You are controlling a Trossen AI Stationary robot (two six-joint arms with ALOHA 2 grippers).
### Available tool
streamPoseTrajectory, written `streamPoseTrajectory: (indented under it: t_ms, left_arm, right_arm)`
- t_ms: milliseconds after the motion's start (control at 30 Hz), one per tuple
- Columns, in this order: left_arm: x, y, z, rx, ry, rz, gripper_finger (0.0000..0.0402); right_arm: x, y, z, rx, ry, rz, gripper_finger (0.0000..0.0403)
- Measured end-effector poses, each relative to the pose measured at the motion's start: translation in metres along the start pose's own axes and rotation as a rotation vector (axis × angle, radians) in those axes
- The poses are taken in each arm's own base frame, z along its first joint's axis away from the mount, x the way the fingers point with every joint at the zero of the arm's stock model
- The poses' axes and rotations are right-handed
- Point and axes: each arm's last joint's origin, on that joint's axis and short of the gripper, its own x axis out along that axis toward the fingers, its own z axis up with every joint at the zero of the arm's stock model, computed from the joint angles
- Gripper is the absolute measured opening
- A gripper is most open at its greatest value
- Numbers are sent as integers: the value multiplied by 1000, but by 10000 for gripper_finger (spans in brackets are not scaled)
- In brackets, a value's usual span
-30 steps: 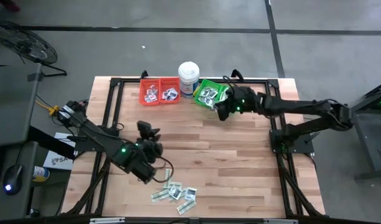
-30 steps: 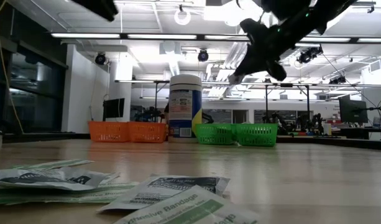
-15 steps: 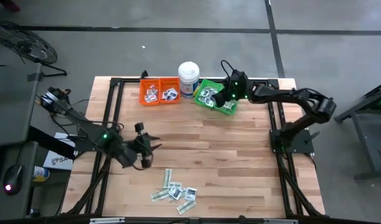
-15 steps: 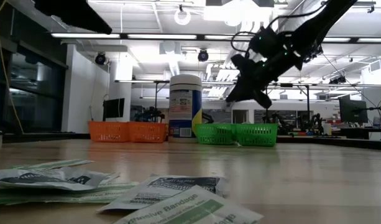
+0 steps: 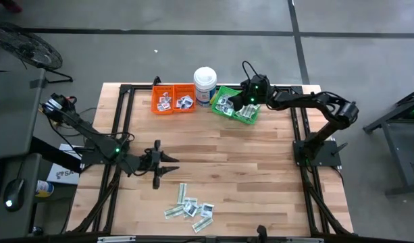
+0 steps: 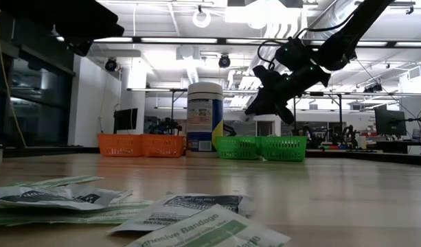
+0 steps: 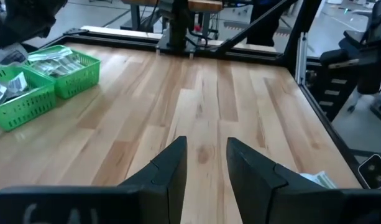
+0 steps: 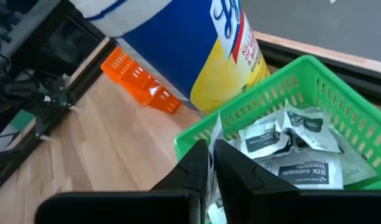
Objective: Pick & Place First Aid Supplies
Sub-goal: Put the black towelette pack into the left green bin, then put the green bandage pack into the right green bin
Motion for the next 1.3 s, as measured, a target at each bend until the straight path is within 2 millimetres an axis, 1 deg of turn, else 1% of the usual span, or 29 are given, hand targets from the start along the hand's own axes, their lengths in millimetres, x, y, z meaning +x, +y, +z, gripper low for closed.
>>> streamPoseTrajectory:
  t_ms: [167,300,400,533,700,867,933,1033,1100,1167,1300]
  left_arm:
    - [0,0,0,3,3,2,110]
    - [0,0,0,3,4,0,110]
    - [0,-1,-1,5,18,-33,110]
    - [-1,-2,-8,42,112,-129,110]
    - [-1,-3,-21,92,262,-246,110]
    - [6,-7,-37,191,373,-330,110]
    - [10,-8,-45,215,413,-329,110]
    - [19,-13,-51,249,449,-312,113]
    - [25,-18,-51,301,458,-321,122]
    - [33,-25,-48,341,453,-334,140]
    - [46,-35,-49,395,501,-327,192]
  right_arm:
    - [0,0,-1,-18,5,-4,50]
    - [-1,0,0,-21,7,1,89]
    - [-9,6,5,-40,-19,14,119]
    - [-28,19,15,-121,-60,33,143]
    - [-63,41,20,-228,-80,53,151]
    - [-97,66,15,-303,-65,88,152]
    - [-108,75,10,-321,-51,105,152]
    - [-123,87,1,-345,-22,111,152]
    - [-131,93,-5,-361,-12,102,152]
    - [-137,98,-10,-372,4,83,152]
    - [-144,105,-20,-370,31,50,152]
